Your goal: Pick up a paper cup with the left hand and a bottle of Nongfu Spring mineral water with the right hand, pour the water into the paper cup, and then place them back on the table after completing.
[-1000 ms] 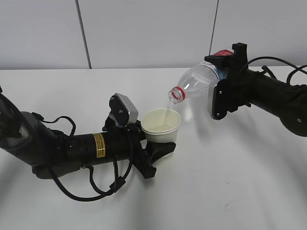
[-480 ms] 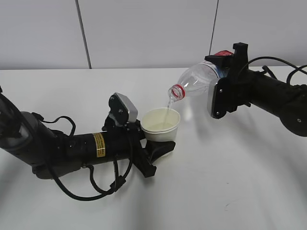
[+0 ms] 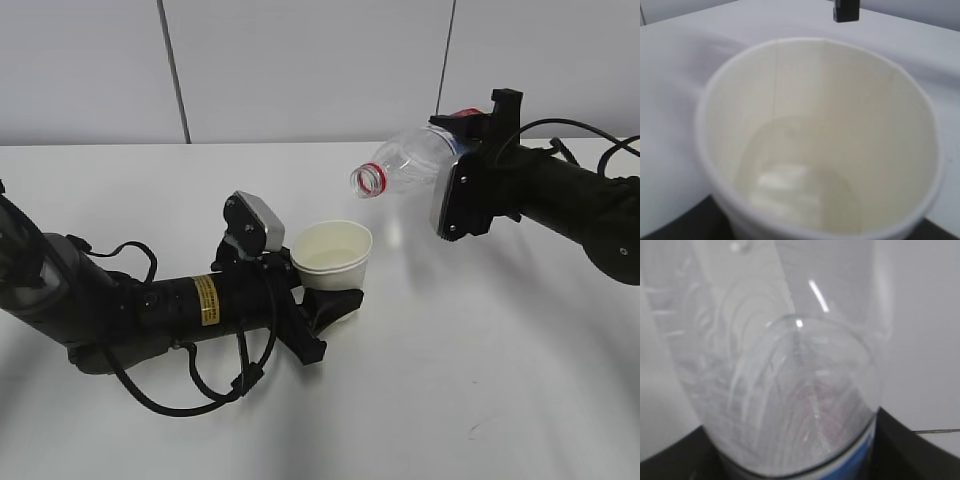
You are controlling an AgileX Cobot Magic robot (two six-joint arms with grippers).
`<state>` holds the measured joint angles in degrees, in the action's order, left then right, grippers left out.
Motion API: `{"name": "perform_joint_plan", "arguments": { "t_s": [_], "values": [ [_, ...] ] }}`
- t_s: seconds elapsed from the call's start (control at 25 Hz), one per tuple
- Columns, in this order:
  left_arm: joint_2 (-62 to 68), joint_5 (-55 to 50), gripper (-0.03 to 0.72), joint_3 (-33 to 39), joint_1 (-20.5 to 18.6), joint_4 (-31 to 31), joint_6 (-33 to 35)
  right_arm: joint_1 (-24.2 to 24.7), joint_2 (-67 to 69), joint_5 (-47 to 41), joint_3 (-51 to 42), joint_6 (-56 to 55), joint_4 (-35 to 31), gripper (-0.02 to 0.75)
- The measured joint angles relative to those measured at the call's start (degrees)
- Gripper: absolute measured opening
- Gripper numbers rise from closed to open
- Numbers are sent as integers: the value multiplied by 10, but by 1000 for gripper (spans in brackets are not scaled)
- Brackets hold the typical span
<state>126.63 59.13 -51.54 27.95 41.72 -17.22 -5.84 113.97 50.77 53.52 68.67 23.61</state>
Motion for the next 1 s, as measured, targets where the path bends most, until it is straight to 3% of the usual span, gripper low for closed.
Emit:
{"name": "perform_joint_plan", "arguments": {
  "t_s": [0.28, 0.64, 1.0],
  "values": [
    [0, -9, 380, 0, 0, -18, 0, 0, 0, 0, 0, -121, -13, 431],
    [0, -14, 380, 0, 0, -80, 0, 0, 0, 0, -13, -432, -37, 431],
    [0, -18, 380, 0, -2, -86, 0, 0, 0, 0, -13, -687, -38, 431]
  ]
}}
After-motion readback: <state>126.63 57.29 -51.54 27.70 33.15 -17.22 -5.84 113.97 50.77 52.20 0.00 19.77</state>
